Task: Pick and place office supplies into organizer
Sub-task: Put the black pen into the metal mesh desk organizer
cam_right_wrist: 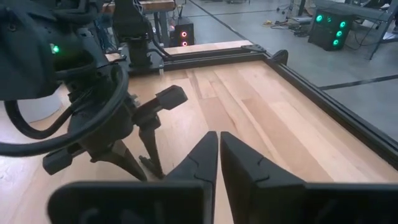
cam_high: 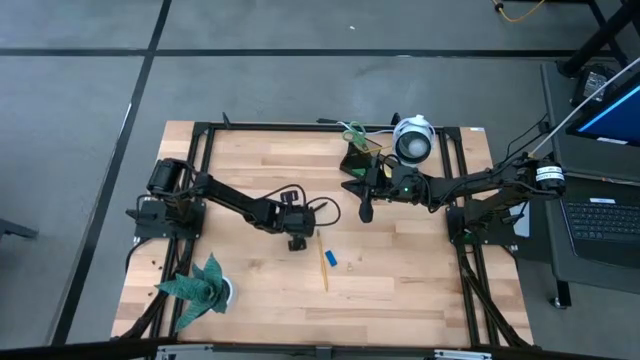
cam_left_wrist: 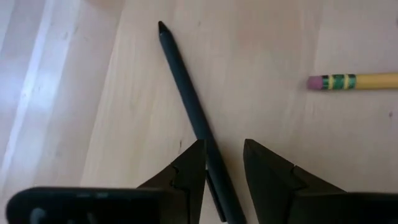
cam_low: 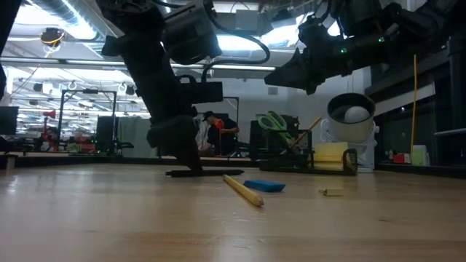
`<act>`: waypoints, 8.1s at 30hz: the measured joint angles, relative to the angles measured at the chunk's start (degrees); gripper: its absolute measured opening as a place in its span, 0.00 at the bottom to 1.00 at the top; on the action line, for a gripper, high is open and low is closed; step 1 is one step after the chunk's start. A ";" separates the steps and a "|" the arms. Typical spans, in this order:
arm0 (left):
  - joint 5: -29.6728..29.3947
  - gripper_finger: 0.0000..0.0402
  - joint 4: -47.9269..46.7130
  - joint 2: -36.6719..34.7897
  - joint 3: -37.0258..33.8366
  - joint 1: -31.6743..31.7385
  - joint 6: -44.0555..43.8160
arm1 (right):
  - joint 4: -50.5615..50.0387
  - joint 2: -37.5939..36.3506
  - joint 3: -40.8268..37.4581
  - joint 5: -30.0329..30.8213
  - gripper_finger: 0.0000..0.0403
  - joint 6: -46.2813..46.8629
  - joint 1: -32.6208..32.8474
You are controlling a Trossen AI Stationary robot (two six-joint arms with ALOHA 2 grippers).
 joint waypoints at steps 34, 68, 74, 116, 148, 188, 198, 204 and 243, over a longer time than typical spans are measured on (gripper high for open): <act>14.72 0.19 -4.76 1.64 0.72 8.03 -5.17 | -0.02 0.00 0.00 0.00 0.06 -0.27 0.00; 6.90 0.07 4.13 -21.79 -1.66 10.44 19.69 | -0.83 0.00 0.00 -0.40 0.06 -4.74 0.26; 17.77 0.06 17.15 -25.68 -8.07 15.37 21.77 | -0.77 0.00 0.00 -1.57 0.06 -4.82 0.28; 36.41 0.07 49.46 -23.56 -18.51 19.61 24.37 | 4.45 10.49 12.48 -6.14 0.31 -7.81 1.51; 36.12 0.07 49.06 -23.95 -18.44 19.65 24.74 | -3.91 3.80 12.44 -5.33 0.16 -10.60 1.46; 32.55 0.20 48.24 -24.95 -18.47 19.61 24.85 | -1.36 3.59 12.44 -3.13 0.10 -10.79 0.96; 31.72 0.13 37.51 -32.21 -18.47 19.61 26.23 | -4.30 3.52 12.44 5.84 0.10 -10.74 -3.02; 31.69 0.02 32.82 -34.49 -18.47 19.61 27.14 | -8.18 2.94 12.46 17.22 0.10 -10.55 -6.12; 31.69 0.01 30.09 -35.03 -18.47 19.61 30.66 | -20.25 5.93 12.44 19.58 0.10 7.51 -15.79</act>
